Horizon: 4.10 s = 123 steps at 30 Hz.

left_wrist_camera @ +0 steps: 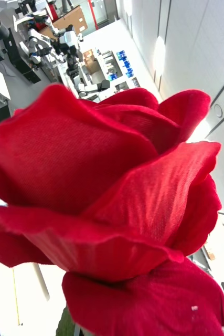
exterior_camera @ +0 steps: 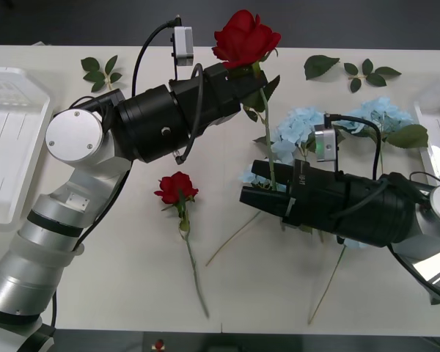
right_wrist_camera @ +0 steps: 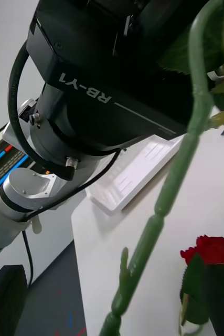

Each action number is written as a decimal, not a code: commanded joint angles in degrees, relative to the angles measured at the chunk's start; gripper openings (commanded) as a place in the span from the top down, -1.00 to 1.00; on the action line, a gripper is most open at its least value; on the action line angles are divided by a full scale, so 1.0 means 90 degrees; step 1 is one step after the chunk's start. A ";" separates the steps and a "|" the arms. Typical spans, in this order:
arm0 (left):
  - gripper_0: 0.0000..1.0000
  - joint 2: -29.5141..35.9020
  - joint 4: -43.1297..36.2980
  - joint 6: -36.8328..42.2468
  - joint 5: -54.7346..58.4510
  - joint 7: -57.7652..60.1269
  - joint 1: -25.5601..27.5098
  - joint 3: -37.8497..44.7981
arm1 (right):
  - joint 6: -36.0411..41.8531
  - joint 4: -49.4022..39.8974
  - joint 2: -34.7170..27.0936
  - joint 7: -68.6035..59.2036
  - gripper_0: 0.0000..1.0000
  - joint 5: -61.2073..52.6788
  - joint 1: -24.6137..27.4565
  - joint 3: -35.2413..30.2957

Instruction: Put the red flowers into the right box and the blue flowers into the left box

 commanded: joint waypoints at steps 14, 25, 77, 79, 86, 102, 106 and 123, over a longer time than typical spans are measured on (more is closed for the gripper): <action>1.00 -0.0117 -0.0198 -0.0060 -0.0027 0.0173 -0.0006 0.0028 | -0.0344 -0.0206 0.0850 -0.0321 1.00 0.1146 -0.0313 0.0058; 1.00 -0.0097 -0.0198 -0.0060 -0.0027 0.0163 0.0004 0.0028 | -0.0432 -0.0206 0.0820 -0.0438 1.00 0.1155 -0.0323 0.0058; -1.00 0.1778 -0.0716 0.3983 -0.4256 0.3659 0.1049 0.1034 | -0.1418 0.2616 -0.4902 -0.0731 1.00 -0.1599 -0.0323 -0.0098; -1.00 0.1592 -0.1048 0.3963 -0.4920 0.4157 0.1039 0.0829 | -0.1418 0.3115 -0.4990 -0.0750 1.00 -0.1579 -0.0323 -0.0088; -1.00 0.1290 -0.1771 0.3924 -0.6814 0.5622 0.1049 -0.0187 | -0.1584 0.4550 -0.5010 -0.0799 1.00 -0.0612 -0.0333 -0.0098; -1.00 0.1075 -0.1175 0.3104 -0.9568 0.7038 0.0981 -0.1847 | -0.3069 0.6025 -0.3730 -0.0838 1.00 0.1429 -0.0919 -0.0098; -1.00 0.0977 -0.0814 0.2879 -0.9705 0.7008 0.0893 -0.1906 | -0.3078 0.6366 -0.3545 -0.0819 0.17 0.1858 -0.1221 -0.0068; 0.89 0.0772 0.0085 0.2323 -0.9949 0.6901 0.0639 -0.1984 | -0.1360 0.6200 -0.3877 -0.1102 -0.53 0.1790 -0.1631 -0.0029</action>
